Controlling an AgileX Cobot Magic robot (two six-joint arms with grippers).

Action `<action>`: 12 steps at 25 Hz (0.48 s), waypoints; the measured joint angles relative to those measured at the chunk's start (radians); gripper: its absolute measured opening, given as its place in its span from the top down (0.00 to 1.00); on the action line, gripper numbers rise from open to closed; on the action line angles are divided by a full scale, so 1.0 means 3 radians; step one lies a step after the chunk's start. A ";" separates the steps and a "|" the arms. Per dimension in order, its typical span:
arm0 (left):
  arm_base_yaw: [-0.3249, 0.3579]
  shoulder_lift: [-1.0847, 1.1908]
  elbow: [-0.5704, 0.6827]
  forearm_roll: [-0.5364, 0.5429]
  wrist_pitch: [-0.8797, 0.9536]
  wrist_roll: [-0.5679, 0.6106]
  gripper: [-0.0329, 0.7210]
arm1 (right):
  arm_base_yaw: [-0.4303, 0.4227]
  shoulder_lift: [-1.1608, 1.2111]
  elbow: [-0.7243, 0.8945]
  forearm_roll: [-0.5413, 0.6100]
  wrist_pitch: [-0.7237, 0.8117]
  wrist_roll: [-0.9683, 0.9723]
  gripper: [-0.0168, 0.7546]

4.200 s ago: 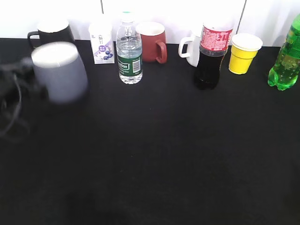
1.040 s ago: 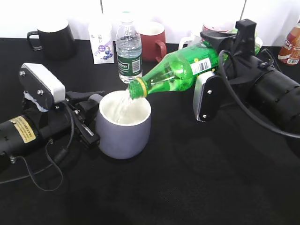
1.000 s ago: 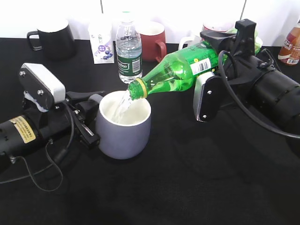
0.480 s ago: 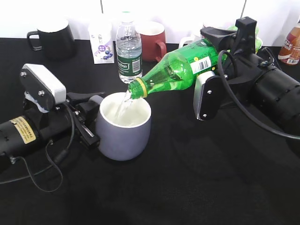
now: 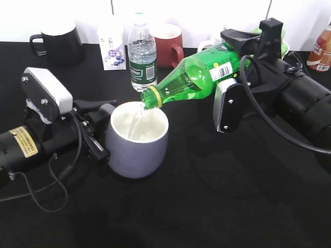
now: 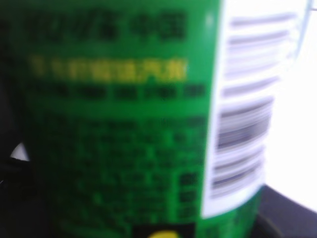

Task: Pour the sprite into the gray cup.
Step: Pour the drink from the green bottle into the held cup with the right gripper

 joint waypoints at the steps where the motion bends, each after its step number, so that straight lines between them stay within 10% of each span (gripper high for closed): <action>1: 0.0000 0.0000 0.0000 0.0020 0.0018 0.0002 0.88 | 0.0000 0.0000 0.0000 -0.0004 0.0000 0.0000 0.43; 12: 0.0000 0.0000 0.0000 -0.0084 0.0021 0.0002 0.88 | 0.0000 0.0000 0.0000 -0.0009 -0.0011 0.0879 0.43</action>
